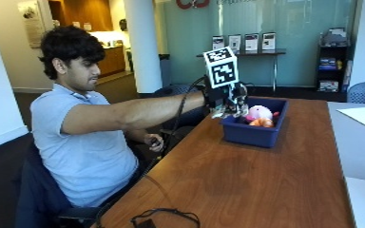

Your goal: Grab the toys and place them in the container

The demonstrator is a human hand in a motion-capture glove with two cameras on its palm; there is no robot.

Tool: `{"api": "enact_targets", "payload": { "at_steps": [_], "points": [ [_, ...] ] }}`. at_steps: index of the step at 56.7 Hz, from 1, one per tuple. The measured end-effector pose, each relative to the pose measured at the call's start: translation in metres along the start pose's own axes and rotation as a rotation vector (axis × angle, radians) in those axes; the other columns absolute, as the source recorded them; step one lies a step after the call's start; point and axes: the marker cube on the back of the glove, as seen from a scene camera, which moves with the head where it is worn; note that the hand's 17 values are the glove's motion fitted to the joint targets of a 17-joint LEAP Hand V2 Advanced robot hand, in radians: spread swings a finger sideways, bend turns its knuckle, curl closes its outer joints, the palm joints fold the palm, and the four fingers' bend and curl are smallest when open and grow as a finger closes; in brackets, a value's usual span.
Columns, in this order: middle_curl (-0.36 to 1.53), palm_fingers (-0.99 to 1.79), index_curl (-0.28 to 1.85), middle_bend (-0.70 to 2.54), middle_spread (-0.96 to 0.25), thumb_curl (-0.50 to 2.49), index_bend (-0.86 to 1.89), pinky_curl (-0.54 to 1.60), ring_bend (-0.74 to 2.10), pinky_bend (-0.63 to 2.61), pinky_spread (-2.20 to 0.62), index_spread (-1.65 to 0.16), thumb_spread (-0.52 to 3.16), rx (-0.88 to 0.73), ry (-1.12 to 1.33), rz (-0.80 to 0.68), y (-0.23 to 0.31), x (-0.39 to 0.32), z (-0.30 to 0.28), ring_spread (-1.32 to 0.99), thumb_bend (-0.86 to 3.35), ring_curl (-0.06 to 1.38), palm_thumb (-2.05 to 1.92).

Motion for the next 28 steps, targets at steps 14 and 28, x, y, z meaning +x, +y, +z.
{"api": "enact_targets", "payload": {
  "at_steps": [14, 28],
  "points": [
    [0.45, 0.97, 0.47, 0.33, -0.12, 0.98, 0.2, 0.48, 1.03, 1.18, -0.38, -0.25, 0.93, 0.009, 0.012, -0.106, -0.057, -0.1, 0.006, -0.35, 0.33, 0.6, 0.86],
    [0.49, 0.83, 0.49, 0.23, -0.12, 1.03, 0.15, 0.51, 1.03, 1.26, -0.37, -0.26, 0.9, 0.034, -0.044, -0.121, -0.077, -0.144, 0.041, -0.34, 0.32, 0.62, 0.86]
  ]
}}
